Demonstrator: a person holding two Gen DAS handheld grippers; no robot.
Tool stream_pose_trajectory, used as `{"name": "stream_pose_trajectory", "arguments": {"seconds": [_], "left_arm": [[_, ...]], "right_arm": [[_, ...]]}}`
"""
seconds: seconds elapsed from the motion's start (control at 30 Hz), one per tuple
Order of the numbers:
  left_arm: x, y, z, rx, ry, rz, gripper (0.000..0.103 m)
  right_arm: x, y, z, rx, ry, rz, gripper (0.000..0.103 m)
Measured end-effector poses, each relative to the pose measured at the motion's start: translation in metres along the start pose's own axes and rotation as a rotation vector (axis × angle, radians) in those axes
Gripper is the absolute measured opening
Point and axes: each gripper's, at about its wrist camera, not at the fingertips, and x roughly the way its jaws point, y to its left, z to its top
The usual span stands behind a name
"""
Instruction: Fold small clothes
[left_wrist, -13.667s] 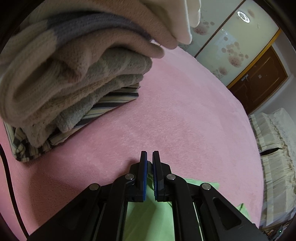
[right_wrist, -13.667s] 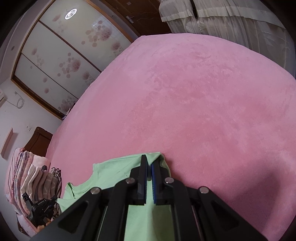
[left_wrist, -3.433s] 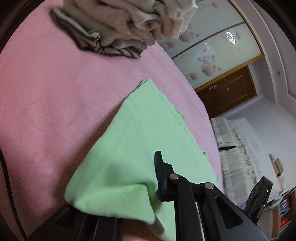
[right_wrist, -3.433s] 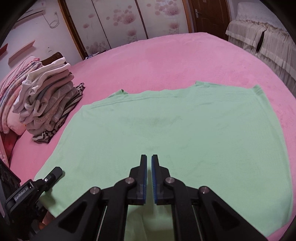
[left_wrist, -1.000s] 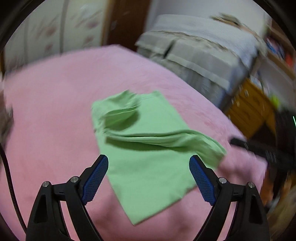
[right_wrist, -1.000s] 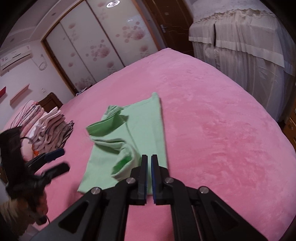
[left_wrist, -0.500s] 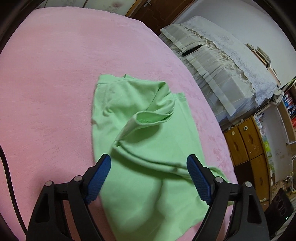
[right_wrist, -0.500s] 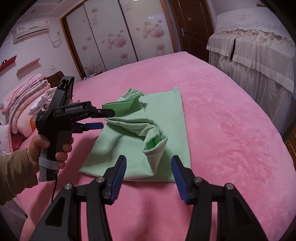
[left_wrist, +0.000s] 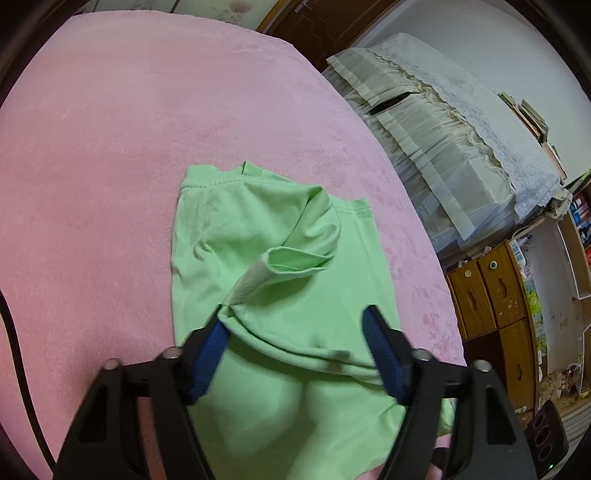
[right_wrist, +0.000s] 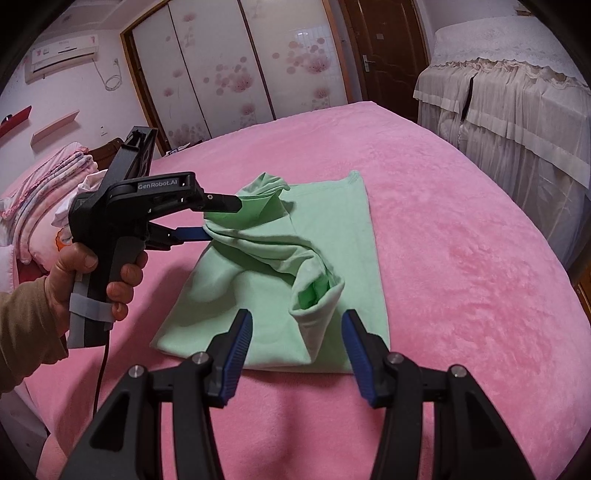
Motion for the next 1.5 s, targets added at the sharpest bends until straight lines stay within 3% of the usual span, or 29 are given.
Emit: {"name": "stream_pose_trajectory", "arguments": {"seconds": [0.07, 0.17, 0.3, 0.43, 0.63, 0.7, 0.73, 0.77, 0.97, 1.2, 1.27, 1.33, 1.5], "left_arm": [[0.002, -0.005, 0.005, -0.003, 0.001, 0.005, 0.036], [0.006, -0.021, 0.015, 0.026, 0.005, 0.03, 0.018], [0.017, -0.046, 0.026, 0.055, 0.014, 0.049, 0.012], [0.032, -0.076, 0.036, 0.066, -0.012, 0.017, 0.01], [0.058, -0.116, 0.039, 0.063, -0.034, -0.091, 0.014], [0.068, -0.12, 0.039, 0.038, 0.001, -0.147, 0.036], [0.071, -0.122, 0.04, 0.032, 0.006, -0.145, 0.054], [0.071, -0.122, 0.041, 0.032, -0.004, -0.14, 0.057], [0.04, -0.106, 0.058, 0.099, -0.09, -0.064, 0.057], [-0.001, -0.03, 0.076, 0.102, -0.13, 0.159, 0.057], [-0.003, -0.008, 0.077, 0.095, -0.112, 0.201, 0.058], [-0.002, 0.01, 0.075, 0.082, -0.084, 0.219, 0.058], [0.005, 0.036, 0.07, 0.043, -0.062, 0.212, 0.058]], "right_arm": [[0.003, 0.002, 0.0, 0.002, 0.001, -0.006, 0.05], [0.009, 0.002, 0.0, 0.003, 0.006, -0.013, 0.035], [0.015, 0.0, -0.003, 0.017, 0.014, -0.044, 0.016], [0.015, -0.011, -0.008, 0.08, 0.016, -0.056, 0.013], [0.018, -0.029, -0.021, 0.166, 0.068, -0.039, 0.012], [0.02, -0.033, -0.024, 0.188, 0.092, -0.034, 0.012], [0.019, -0.033, -0.025, 0.196, 0.095, -0.028, 0.013], [0.017, -0.035, -0.025, 0.205, 0.097, -0.021, 0.013], [-0.007, -0.045, -0.013, 0.203, 0.059, -0.057, 0.016], [-0.011, -0.064, 0.049, 0.189, 0.028, -0.018, 0.016], [0.0, -0.07, 0.068, 0.186, 0.033, 0.01, 0.02], [0.021, -0.077, 0.091, 0.186, 0.054, 0.064, 0.032], [0.088, -0.099, 0.129, 0.276, 0.137, 0.232, 0.032]]}}
